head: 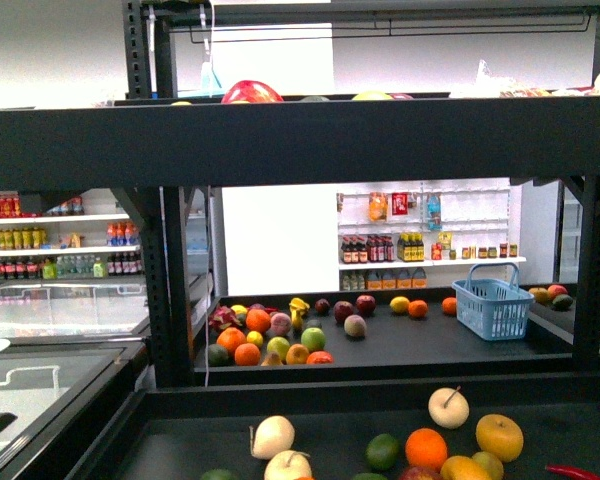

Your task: Pick lemon from shelf

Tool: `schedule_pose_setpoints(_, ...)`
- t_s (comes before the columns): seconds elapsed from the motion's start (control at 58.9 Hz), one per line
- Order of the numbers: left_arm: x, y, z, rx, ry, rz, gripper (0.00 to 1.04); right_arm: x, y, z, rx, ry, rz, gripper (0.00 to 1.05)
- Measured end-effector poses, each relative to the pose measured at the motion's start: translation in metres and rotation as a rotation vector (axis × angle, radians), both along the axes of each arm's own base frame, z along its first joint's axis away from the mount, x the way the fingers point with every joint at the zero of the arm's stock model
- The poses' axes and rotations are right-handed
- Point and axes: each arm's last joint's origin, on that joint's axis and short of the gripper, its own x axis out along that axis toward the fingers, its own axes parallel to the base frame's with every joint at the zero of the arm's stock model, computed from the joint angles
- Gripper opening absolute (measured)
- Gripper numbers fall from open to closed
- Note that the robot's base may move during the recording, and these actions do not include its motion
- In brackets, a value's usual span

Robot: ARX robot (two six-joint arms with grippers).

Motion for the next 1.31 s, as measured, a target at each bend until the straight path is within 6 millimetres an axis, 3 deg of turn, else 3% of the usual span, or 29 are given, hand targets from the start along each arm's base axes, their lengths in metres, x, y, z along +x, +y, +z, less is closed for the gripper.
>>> schedule_pose_setpoints(0.136, -0.012, -0.015, -0.026, 0.003, 0.026, 0.004, 0.03, 0.0, 0.0, 0.0, 0.0, 0.0, 0.003, 0.97)
schedule_pose_setpoints(0.696, -0.043, -0.05, -0.064, 0.019, 0.009, -0.013, 0.03, 0.0, 0.0, 0.0, 0.0, 0.0, 0.002, 0.97)
schedule_pose_setpoints(1.001, -0.055, -0.051, -0.08, 0.02, -0.002, -0.008, 0.03, 0.0, 0.0, 0.0, 0.0, 0.0, 0.001, 0.97)
schedule_pose_setpoints(1.307, -0.061, -0.051, -0.08, 0.02, -0.005, -0.008, 0.03, 0.0, 0.0, 0.0, 0.0, 0.0, 0.0, 0.97)
